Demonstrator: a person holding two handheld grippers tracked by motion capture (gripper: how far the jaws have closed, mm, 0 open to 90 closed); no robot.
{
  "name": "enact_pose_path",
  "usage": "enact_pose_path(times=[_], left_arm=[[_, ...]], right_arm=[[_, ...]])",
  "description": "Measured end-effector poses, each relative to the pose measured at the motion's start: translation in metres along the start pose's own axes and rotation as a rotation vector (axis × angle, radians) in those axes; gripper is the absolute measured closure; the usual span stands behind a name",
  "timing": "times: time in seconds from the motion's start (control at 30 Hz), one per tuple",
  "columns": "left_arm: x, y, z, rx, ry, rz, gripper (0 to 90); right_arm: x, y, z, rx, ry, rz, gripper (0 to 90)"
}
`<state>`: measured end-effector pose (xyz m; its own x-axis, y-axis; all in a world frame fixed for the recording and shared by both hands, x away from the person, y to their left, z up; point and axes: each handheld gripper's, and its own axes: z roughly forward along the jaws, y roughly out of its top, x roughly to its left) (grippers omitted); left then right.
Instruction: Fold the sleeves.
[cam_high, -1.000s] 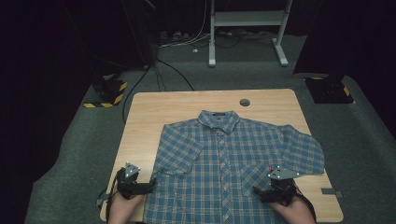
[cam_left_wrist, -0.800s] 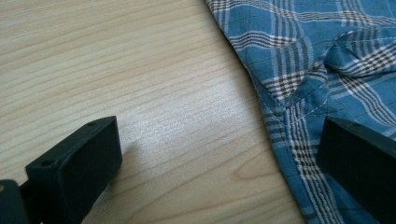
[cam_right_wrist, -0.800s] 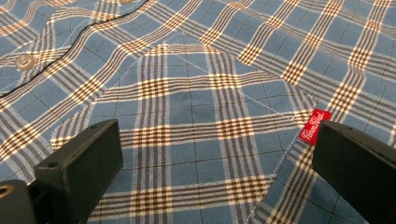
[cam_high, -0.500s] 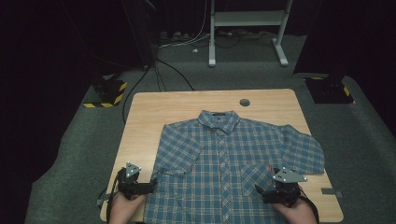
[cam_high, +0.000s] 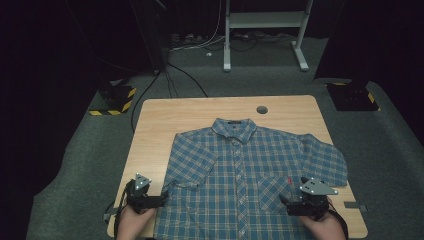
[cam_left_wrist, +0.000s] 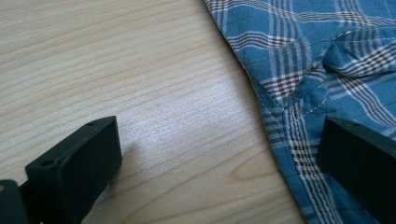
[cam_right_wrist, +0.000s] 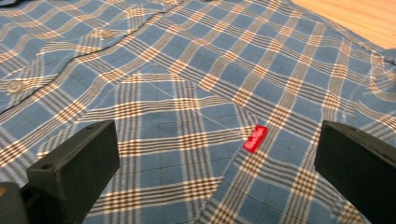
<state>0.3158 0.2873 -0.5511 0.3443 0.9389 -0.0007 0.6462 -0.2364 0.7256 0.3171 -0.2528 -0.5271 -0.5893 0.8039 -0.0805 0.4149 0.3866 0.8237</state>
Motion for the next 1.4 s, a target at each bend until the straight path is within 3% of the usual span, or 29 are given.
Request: enact_pose_path(times=[0.17, 0.5, 0.67, 0.77, 1.03, 1.23, 1.4], left_arm=[[0.000, 0.000, 0.000, 0.000, -0.001, 0.003, 0.2], [0.000, 0.000, 0.000, 0.000, 0.000, 0.002, 0.2], [0.000, 0.000, 0.000, 0.000, -0.002, 0.003, 0.2], [0.000, 0.000, 0.000, 0.000, -0.002, 0.003, 0.2], [-0.001, 0.000, 0.000, -0.001, -0.002, 0.003, 0.2], [-0.001, 0.000, 0.000, -0.001, -0.002, 0.003, 0.2], [-0.001, 0.000, 0.000, -0.001, -0.002, 0.004, 0.2]], right_arm=[[-0.007, 0.001, 0.000, 0.005, -0.016, -0.004, 0.0], [-0.040, 0.002, 0.000, 0.005, -0.054, 0.070, 0.1], [-0.053, 0.003, 0.000, -0.008, -0.093, 0.063, 0.1], [-0.064, 0.003, -0.001, -0.014, -0.112, 0.108, 0.2], [-0.089, 0.000, -0.003, -0.025, -0.152, 0.147, 1.4], [-0.102, -0.007, 0.004, 0.005, -0.143, 0.184, 7.6], [-0.111, -0.011, 0.008, 0.024, -0.164, 0.190, 9.2]])
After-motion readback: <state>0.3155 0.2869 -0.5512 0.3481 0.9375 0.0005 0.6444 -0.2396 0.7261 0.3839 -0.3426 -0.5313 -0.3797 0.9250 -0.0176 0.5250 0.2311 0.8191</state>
